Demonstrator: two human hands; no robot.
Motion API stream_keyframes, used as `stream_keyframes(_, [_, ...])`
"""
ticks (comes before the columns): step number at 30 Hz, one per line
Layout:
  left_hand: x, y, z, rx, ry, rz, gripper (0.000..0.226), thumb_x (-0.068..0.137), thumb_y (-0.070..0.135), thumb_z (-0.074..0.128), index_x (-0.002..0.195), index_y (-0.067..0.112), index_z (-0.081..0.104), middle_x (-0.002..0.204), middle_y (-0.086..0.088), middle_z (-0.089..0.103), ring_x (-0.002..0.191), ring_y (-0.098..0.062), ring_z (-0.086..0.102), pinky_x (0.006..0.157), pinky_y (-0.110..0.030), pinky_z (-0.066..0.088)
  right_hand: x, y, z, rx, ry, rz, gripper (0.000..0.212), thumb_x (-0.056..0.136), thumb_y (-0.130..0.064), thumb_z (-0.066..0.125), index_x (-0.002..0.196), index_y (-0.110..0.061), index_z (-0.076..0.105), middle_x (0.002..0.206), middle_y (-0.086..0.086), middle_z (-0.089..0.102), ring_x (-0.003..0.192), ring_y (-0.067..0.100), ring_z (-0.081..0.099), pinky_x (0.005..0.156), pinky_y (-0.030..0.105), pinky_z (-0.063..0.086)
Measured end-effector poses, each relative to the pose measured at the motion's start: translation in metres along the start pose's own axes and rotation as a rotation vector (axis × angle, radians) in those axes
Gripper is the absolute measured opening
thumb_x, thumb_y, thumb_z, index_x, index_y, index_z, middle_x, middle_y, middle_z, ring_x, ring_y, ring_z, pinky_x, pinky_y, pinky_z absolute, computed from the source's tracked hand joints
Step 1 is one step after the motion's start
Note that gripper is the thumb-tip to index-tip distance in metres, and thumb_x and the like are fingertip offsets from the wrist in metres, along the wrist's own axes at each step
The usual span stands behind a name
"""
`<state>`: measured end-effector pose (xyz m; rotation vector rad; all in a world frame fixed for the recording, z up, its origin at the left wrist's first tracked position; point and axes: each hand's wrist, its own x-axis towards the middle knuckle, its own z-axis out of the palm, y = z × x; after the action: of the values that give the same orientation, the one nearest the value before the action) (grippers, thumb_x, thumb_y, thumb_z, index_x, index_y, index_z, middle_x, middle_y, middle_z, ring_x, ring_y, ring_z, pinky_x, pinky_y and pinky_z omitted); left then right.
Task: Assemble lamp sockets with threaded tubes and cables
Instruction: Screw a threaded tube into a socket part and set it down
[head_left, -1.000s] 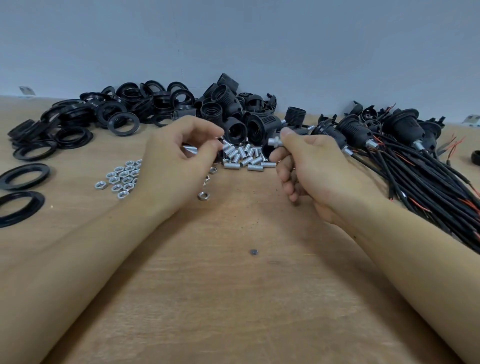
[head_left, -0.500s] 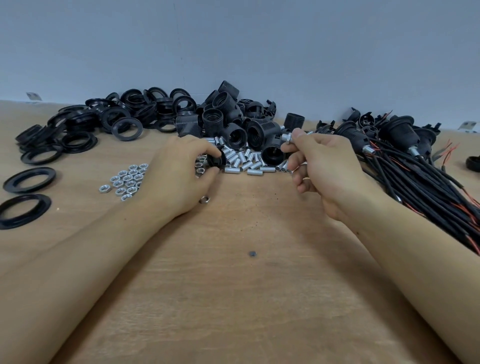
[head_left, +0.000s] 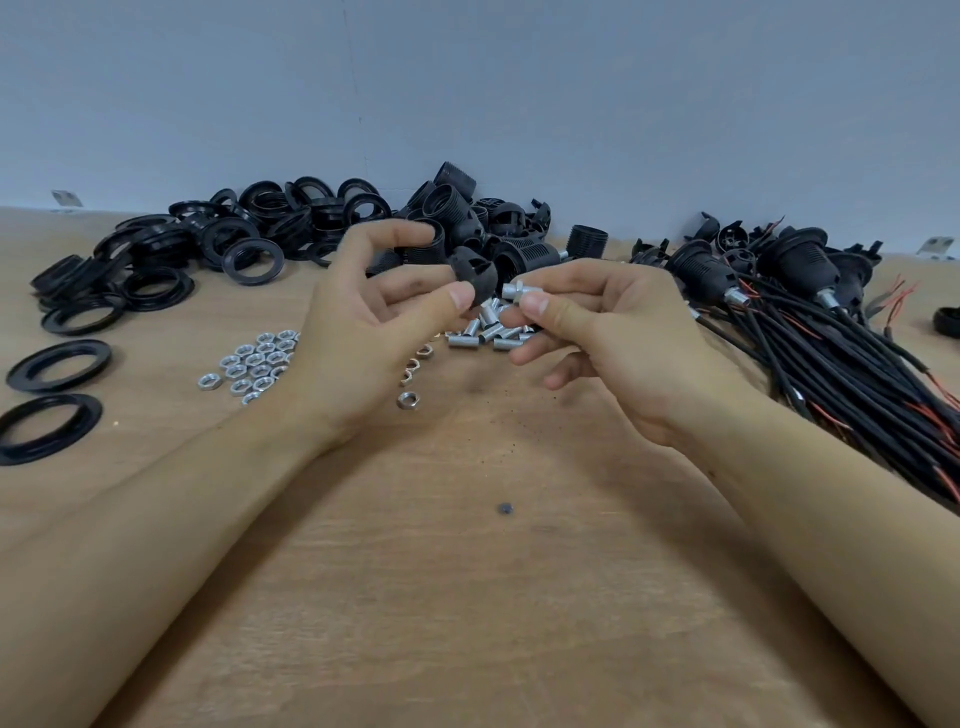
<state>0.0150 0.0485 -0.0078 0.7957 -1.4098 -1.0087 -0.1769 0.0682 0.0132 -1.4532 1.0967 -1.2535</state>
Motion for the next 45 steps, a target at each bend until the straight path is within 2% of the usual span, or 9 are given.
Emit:
stream_keyframes(3, [0.001, 0.002, 0.000, -0.125, -0.121, -0.059, 0.050, 0.085, 0.010, 0.066, 0.133, 0.021, 0.058, 0.094, -0.009, 0.069, 0.088, -0.025, 0.070, 0.084, -0.032, 0.056, 0.000, 0.000, -0.001, -0.003, -0.006, -0.021, 0.008, 0.092, -0.009, 0.065, 0.097, -0.013, 0.069, 0.084, 0.005, 0.076, 0.066, 0.020, 0.073, 0.046, 0.023, 0.052])
stream_keyframes(14, [0.003, 0.009, 0.001, -0.433, -0.065, -0.236, 0.026, 0.087, 0.005, 0.063, 0.113, 0.008, 0.063, 0.091, -0.011, 0.072, 0.086, -0.029, 0.072, 0.079, -0.028, 0.057, 0.001, 0.002, 0.000, -0.053, 0.075, -0.107, 0.005, 0.089, -0.014, 0.071, 0.091, -0.015, 0.067, 0.079, 0.004, 0.075, 0.062, 0.015, 0.069, 0.045, 0.028, 0.051])
stream_keyframes(21, [0.000, 0.008, 0.001, -0.148, -0.056, -0.186, 0.035, 0.077, 0.013, 0.078, 0.110, 0.018, 0.067, 0.102, -0.012, 0.072, 0.090, -0.025, 0.072, 0.076, -0.029, 0.057, 0.002, 0.002, -0.002, -0.015, 0.065, -0.023, 0.006, 0.090, -0.015, 0.069, 0.092, -0.012, 0.064, 0.080, 0.005, 0.076, 0.064, 0.019, 0.071, 0.046, 0.027, 0.052])
stream_keyframes(24, [-0.002, 0.002, 0.001, 0.194, 0.019, -0.068, 0.030, 0.080, 0.008, 0.080, 0.101, 0.026, 0.067, 0.104, -0.002, 0.066, 0.085, -0.011, 0.068, 0.074, -0.027, 0.057, 0.003, 0.006, -0.007, -0.266, 0.108, -0.009, 0.009, 0.088, -0.021, 0.072, 0.085, -0.016, 0.066, 0.072, 0.004, 0.072, 0.058, 0.016, 0.066, 0.048, 0.029, 0.050])
stream_keyframes(27, [-0.001, -0.004, -0.004, 0.714, 0.029, 0.108, 0.037, 0.079, 0.000, 0.074, 0.096, 0.032, 0.063, 0.104, 0.009, 0.060, 0.083, 0.003, 0.057, 0.072, -0.008, 0.044, 0.004, 0.012, -0.010, -0.643, 0.087, -0.037, 0.010, 0.085, -0.029, 0.073, 0.082, -0.024, 0.066, 0.069, -0.005, 0.069, 0.065, 0.009, 0.063, 0.062, 0.032, 0.054])
stream_keyframes(32, [0.005, -0.012, -0.013, 1.023, 0.121, 0.094, 0.029, 0.084, 0.008, 0.073, 0.106, 0.026, 0.073, 0.121, 0.003, 0.054, 0.115, -0.017, 0.049, 0.093, -0.011, 0.029, 0.007, 0.016, -0.012, -0.873, 0.089, -0.038, 0.011, 0.086, -0.034, 0.071, 0.082, -0.027, 0.064, 0.073, -0.013, 0.066, 0.070, -0.002, 0.058, 0.055, 0.016, 0.038])
stream_keyframes(38, [0.004, -0.009, -0.011, 1.019, 0.119, 0.145, 0.021, 0.086, 0.011, 0.070, 0.104, 0.022, 0.075, 0.120, -0.003, 0.061, 0.122, -0.026, 0.046, 0.102, -0.024, 0.028, 0.026, 0.011, -0.058, -0.696, 0.504, -0.053, 0.011, 0.094, -0.032, 0.061, 0.093, -0.021, 0.058, 0.086, -0.006, 0.060, 0.090, 0.019, 0.060, 0.071, 0.030, 0.042])
stream_keyframes(41, [0.002, -0.005, -0.010, 1.024, 0.124, 0.142, 0.022, 0.087, 0.011, 0.070, 0.104, 0.023, 0.074, 0.119, -0.002, 0.061, 0.121, -0.025, 0.043, 0.097, -0.019, 0.023, 0.029, 0.018, -0.069, -0.625, 0.490, -0.039, 0.010, 0.097, -0.028, 0.057, 0.098, -0.019, 0.054, 0.094, -0.001, 0.064, 0.091, 0.018, 0.061, 0.077, 0.030, 0.045])
stream_keyframes(45, [0.001, -0.004, -0.009, 1.012, 0.123, 0.132, 0.021, 0.087, 0.011, 0.070, 0.105, 0.022, 0.073, 0.116, -0.001, 0.060, 0.120, -0.025, 0.044, 0.092, -0.016, 0.022, 0.030, 0.023, -0.055, -0.725, 0.326, -0.118, 0.008, 0.101, -0.026, 0.051, 0.102, -0.019, 0.047, 0.090, -0.007, 0.058, 0.079, 0.003, 0.052, 0.063, 0.020, 0.037])
